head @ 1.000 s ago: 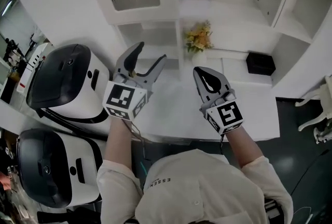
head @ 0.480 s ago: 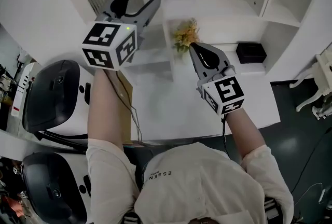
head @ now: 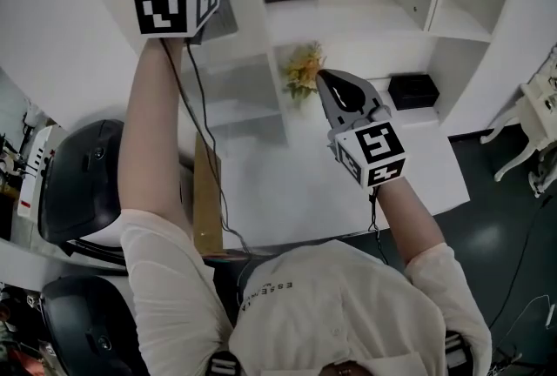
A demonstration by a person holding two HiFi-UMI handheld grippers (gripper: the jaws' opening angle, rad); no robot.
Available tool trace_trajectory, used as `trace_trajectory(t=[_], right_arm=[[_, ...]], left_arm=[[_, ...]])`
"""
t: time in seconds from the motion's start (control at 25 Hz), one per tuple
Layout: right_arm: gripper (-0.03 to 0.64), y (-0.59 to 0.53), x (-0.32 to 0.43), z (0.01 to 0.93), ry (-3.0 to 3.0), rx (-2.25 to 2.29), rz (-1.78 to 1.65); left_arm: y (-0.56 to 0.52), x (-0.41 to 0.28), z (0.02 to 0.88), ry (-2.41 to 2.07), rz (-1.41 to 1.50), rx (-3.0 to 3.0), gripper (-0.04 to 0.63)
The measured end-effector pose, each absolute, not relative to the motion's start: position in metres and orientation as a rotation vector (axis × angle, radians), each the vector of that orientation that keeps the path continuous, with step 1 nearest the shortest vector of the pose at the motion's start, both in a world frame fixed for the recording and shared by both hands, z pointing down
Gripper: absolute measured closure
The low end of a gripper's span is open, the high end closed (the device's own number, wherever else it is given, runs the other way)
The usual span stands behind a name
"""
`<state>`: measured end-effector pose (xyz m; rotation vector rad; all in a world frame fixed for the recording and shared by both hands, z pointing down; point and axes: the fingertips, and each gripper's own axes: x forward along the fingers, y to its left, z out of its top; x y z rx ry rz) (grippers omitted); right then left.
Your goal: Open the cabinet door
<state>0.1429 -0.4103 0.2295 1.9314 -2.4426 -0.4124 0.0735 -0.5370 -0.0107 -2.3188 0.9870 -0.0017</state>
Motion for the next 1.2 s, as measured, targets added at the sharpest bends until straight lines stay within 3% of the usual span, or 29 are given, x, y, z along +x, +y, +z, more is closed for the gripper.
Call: trace_trajectory(t=[0.48,0.6,0.84,1.0,1.2], right_arm=[[0.601,-0.394,0.131,0.251,-2.517,1.794,-0.535],[0.601,-0.391,0.128,0.256,-2.551,1.765,-0.543],[0.601,-0.389,0.134,0.262,-2.542,1.79,-0.53],[0.601,-0.385,0.142,0.261,-2.523,1.823,-0.528],[0.601,-0.378,0.153,0.263,-2.501,1.868,-0.496]], left_arm=[[-0.557,0.082,-0.043,0.992,0.033,-2.254,0.362],[-0.56,0.078,-0.046,1.007,0.022,-2.231,0.428],[-0.558,0.084,-0.053,1.006,-0.009,-2.175,0.438],[-0.559,0.087,-0.054,1.012,-0.008,-2.172,0.508],[-0.558,0.086,-0.054,1.026,-0.014,-2.167,0.511]])
